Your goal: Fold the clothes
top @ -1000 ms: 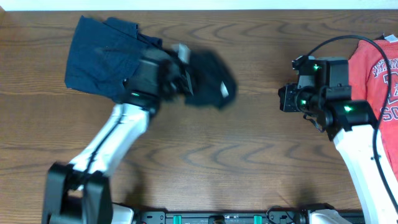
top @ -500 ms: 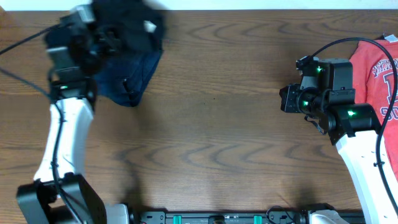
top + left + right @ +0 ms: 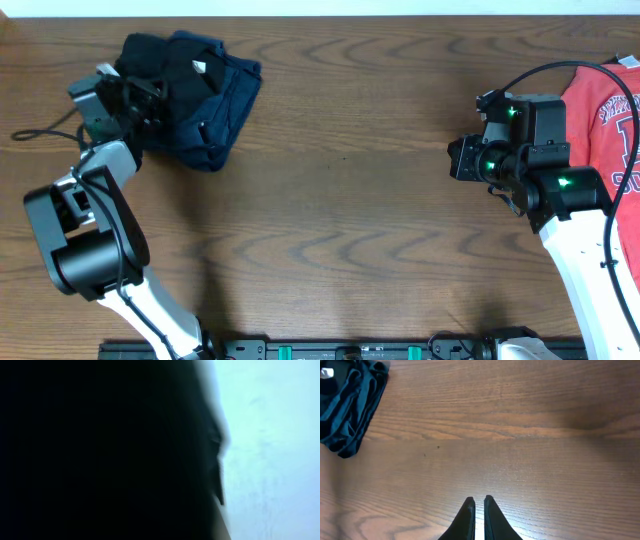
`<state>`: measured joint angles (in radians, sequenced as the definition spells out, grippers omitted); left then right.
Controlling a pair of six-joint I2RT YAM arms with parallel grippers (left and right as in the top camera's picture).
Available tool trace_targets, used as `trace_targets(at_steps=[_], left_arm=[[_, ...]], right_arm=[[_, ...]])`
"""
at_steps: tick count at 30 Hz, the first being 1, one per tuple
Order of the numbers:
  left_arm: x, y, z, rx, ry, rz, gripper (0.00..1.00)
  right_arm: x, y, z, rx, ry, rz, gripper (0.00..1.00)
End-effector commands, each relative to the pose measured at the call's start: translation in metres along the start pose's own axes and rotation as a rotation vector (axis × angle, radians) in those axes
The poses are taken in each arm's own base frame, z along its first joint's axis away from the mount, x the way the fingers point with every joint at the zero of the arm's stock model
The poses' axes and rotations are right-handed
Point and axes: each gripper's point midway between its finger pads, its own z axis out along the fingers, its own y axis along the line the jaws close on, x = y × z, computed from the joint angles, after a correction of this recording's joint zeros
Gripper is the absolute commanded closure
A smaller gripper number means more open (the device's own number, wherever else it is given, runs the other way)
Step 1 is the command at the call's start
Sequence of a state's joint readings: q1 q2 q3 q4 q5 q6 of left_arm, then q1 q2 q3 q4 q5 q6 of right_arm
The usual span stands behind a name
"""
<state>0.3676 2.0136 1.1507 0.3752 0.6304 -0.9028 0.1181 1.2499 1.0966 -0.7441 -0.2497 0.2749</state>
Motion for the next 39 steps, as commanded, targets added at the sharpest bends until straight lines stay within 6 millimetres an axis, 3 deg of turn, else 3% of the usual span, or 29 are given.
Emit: trace_targets(at_steps=[1, 2, 3, 4, 6, 8, 13, 18, 23, 26, 30, 32, 34, 35, 37, 39], left_arm=[[0.004, -0.001, -0.001, 0.006, 0.046, -0.03, 0.94], [0.003, -0.002, -0.003, 0.009, 0.043, -0.005, 0.91], [0.001, -0.004, -0.005, 0.013, 0.04, 0.005, 0.83], [0.0, -0.007, -0.008, 0.022, 0.041, 0.006, 0.68], [-0.004, -0.017, -0.016, 0.051, 0.042, 0.02, 0.57], [-0.009, -0.026, -0.028, 0.07, 0.043, 0.072, 0.27], [-0.021, -0.017, -0.078, -0.055, 0.021, 0.116, 0.04], [-0.01, -0.027, -0.145, -0.135, 0.042, 0.24, 0.01], [0.021, -0.07, -0.199, -0.13, 0.056, 0.519, 0.02], [0.047, -0.108, -0.23, -0.113, 0.048, 0.647, 0.02], [0.109, -0.15, -0.268, -0.047, 0.133, 0.872, 0.02], [0.138, -0.159, -0.286, -0.04, 0.175, 0.963, 0.02], [0.156, -0.154, -0.304, -0.114, 0.176, 1.028, 0.02], [0.16, -0.148, -0.312, -0.158, 0.169, 1.049, 0.02], [0.171, -0.136, -0.329, -0.232, 0.172, 1.093, 0.02], [0.184, -0.128, -0.342, -0.251, 0.198, 1.127, 0.02]], right_arm=[[0.001, 0.005, -0.002, -0.016, 0.001, 0.009, 0.93], [0.001, 0.005, -0.002, -0.016, 0.002, 0.009, 0.93], [0.001, 0.005, -0.002, -0.016, 0.002, 0.009, 0.93], [0.001, 0.005, -0.002, -0.016, 0.002, 0.009, 0.93], [0.001, 0.006, -0.002, -0.019, 0.002, 0.008, 0.93], [0.002, 0.007, -0.002, -0.027, 0.005, 0.008, 0.93], [0.003, 0.009, -0.002, -0.036, 0.011, 0.009, 0.93], [0.001, 0.009, -0.002, -0.039, 0.001, 0.006, 0.92], [-0.013, 0.023, -0.006, -0.103, -0.057, -0.066, 0.87], [-0.031, 0.042, -0.025, -0.175, -0.141, -0.155, 0.87], [-0.052, 0.063, -0.07, -0.221, -0.262, -0.203, 0.84], [-0.057, 0.077, -0.097, -0.261, -0.319, -0.26, 0.75], [-0.057, 0.088, -0.125, -0.287, -0.379, -0.345, 0.56], [-0.055, 0.091, -0.137, -0.29, -0.408, -0.374, 0.43], [-0.05, 0.095, -0.157, -0.289, -0.455, -0.41, 0.01], [-0.047, 0.096, -0.173, -0.282, -0.496, -0.421, 0.01]])
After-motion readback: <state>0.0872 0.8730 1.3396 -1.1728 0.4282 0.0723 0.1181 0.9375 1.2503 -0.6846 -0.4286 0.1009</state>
